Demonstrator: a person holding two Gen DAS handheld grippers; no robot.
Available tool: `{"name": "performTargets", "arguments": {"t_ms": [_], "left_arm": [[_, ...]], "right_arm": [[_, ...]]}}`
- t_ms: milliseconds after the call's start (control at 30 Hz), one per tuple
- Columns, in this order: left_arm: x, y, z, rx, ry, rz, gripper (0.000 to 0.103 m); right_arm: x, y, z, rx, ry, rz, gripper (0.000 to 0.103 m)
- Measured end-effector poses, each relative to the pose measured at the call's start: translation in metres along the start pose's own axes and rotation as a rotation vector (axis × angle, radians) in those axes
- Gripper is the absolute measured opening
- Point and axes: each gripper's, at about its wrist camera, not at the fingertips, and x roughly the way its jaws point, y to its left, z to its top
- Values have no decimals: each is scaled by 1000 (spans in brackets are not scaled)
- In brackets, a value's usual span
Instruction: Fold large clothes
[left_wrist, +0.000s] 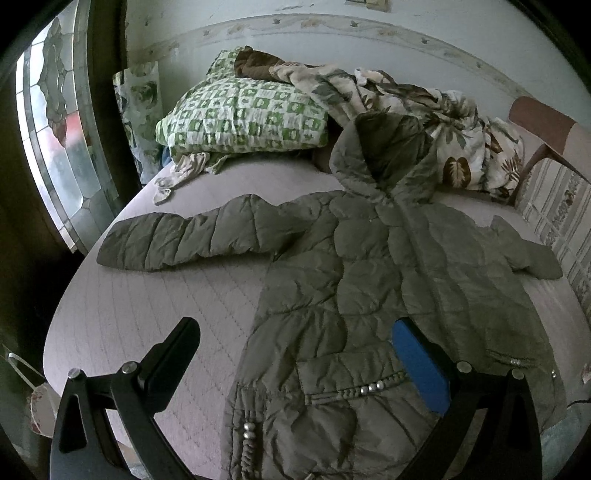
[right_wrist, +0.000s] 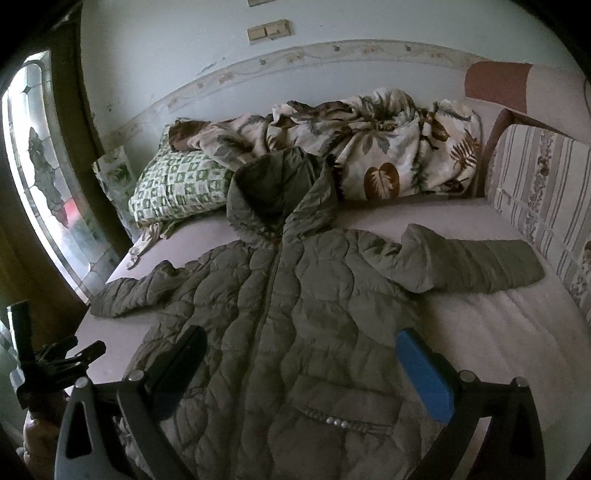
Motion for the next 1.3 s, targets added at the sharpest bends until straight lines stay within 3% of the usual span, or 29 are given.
{"name": "performTargets", "arguments": {"t_ms": [600,1300], "left_arm": [[-44,-39,-5,78,-32,-30,103],[-75,-52,-29,115,-23,-66,103]], "right_arm": [[-33,-9,-12,-23,-38,-34,103],[-79,8,-40,-61,27,4,103]]}}
